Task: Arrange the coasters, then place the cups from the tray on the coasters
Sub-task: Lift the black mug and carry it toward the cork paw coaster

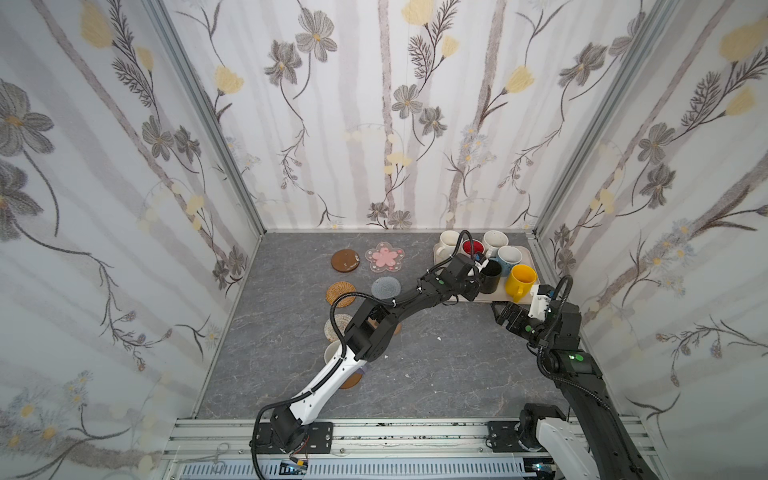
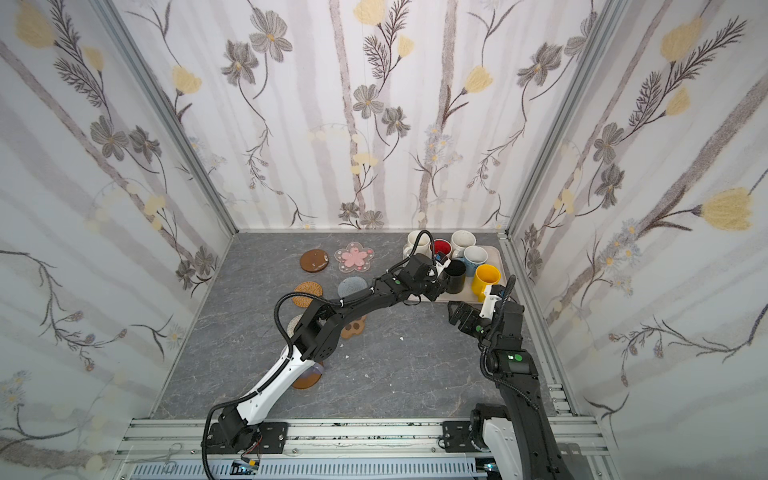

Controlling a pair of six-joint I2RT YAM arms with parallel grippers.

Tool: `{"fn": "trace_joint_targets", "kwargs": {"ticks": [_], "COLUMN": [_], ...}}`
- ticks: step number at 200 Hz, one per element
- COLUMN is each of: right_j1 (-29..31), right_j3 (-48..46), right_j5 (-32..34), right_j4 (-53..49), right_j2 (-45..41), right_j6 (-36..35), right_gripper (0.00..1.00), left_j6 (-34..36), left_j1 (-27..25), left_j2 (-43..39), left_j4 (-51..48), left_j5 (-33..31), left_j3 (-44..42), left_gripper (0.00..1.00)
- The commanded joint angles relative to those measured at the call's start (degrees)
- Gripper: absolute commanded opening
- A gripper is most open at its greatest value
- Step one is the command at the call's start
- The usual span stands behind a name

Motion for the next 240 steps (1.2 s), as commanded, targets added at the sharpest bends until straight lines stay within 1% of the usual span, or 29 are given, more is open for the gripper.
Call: {"fn": "trace_joint_targets", "kwargs": {"ticks": [1, 22, 51, 79, 119, 173, 204, 240], "right_j1": [0.0, 0.0, -0.2, -0.4, -0.6, -1.2, -1.4, -1.5], "right_j3": [0.1, 0.1, 0.0, 0.1, 0.8, 1.4, 1.6, 1.7], "right_j5": [-0.6, -0.5, -0.4, -0.7, -1.3, -2.2, -2.7, -3.3], "right_j4": [2.2, 2.2, 2.2, 2.2, 1.9, 1.9, 2.2, 2.9], "right_j2": [-0.3, -0.5, -1.2, -1.8, -2.9, -4.0, -4.6, -4.5], "right_j6": [-0.5, -0.6, -0.4, -0.1, 0.5, 1.4, 1.9, 1.9], "right_gripper": [0.95, 0.95, 0.95, 0.95, 0.95, 0.96, 0.95, 0.95], "left_j6": [0.6, 0.8, 0.7, 1.0, 2.0, -0.2, -1.4, -1.6], "left_j1": [-0.1, -0.1, -0.2, -0.4, -1.2, -1.2, -1.2, -1.2], "left_j2": [-0.5, -0.9, -1.5, -2.4, -5.5, -13.1, -18.4, -26.2], "left_j4": [0.9, 0.9, 1.0, 1.0, 1.0, 1.1, 1.2, 2.5], "left_j5": [-1.4, -1.6, -1.7, -1.2, -2.5, -4.2, -5.1, -6.9], "left_j3": [0.6, 0.6, 0.6, 0.5, -0.8, -5.2, -10.0, -19.1], "left_gripper": [0.16, 0.11, 0.07, 0.00, 0.00, 0.00, 0.00, 0.00]}}
